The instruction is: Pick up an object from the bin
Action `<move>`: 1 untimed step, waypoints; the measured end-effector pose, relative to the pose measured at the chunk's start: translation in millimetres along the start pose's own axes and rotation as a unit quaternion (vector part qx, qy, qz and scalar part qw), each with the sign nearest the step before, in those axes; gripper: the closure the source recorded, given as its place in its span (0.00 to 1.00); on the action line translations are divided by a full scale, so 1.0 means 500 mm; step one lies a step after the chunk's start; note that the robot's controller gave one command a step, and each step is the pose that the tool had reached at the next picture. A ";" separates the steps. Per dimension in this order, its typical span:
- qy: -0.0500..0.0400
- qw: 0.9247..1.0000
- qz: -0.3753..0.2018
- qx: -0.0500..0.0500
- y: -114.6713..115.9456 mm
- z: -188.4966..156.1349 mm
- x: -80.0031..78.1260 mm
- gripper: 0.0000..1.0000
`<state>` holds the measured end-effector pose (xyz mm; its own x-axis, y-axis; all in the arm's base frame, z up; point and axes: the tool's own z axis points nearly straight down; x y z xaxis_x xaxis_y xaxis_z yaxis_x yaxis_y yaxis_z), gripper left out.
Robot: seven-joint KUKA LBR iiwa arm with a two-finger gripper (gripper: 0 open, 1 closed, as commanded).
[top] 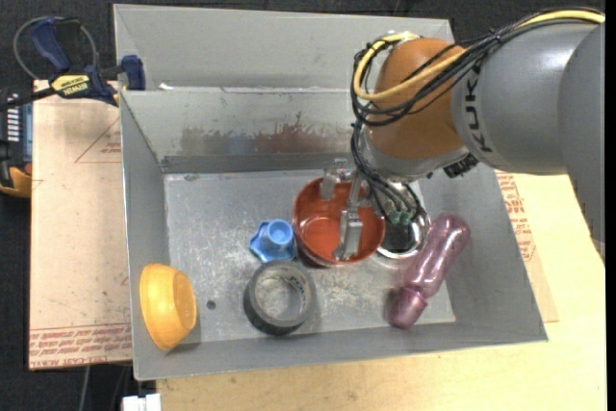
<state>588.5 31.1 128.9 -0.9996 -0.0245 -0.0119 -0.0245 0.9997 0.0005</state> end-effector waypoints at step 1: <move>0.000 1.000 0.000 0.000 0.000 0.000 0.000 1.00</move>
Offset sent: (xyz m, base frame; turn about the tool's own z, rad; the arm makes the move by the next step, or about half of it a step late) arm 0.0000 0.0000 0.0000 0.0000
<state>588.6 31.2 129.0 -0.9996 -0.0249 -0.0124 -0.0249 0.9997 0.0005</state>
